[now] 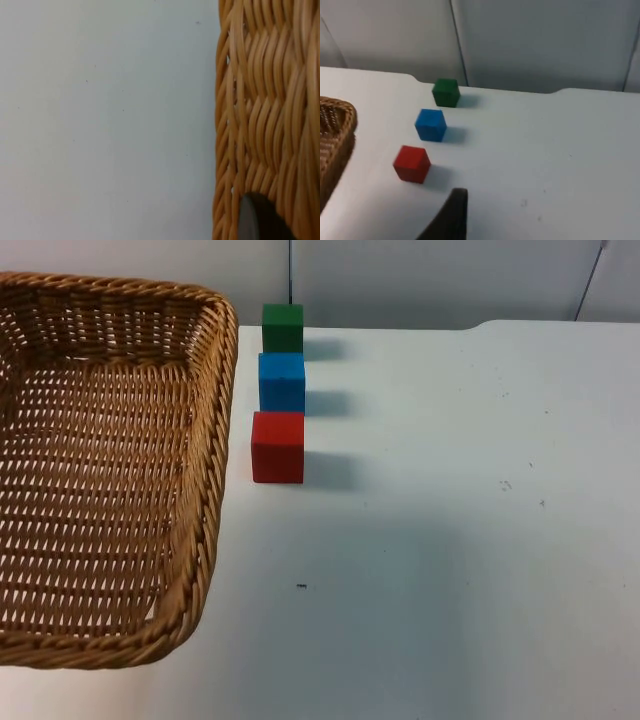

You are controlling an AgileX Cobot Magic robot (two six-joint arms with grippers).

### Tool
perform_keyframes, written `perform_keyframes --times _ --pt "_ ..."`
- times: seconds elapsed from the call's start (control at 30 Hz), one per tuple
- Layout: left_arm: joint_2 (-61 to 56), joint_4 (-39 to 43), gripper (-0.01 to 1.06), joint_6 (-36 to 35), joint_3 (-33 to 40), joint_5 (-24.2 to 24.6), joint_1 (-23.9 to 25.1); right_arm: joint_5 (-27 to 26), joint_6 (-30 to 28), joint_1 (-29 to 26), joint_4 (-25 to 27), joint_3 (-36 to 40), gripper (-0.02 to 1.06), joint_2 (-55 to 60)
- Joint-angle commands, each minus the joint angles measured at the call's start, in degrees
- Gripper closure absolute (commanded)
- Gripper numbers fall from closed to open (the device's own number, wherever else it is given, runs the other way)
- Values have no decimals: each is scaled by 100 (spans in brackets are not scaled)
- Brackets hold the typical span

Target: Pick up the basket with the left hand and place the blue cube into the basket with the right hand.

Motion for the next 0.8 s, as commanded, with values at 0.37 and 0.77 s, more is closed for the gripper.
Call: perform_keyframes --times 0.37,0.77 --pt "-18 -94 105 -16 -37 167 9 -155 -1360 615 1890 -2041 6 3255" --pt "-18 -81 105 -29 -37 182 9 -969 1413 2474 -681 -3597 6 5940"
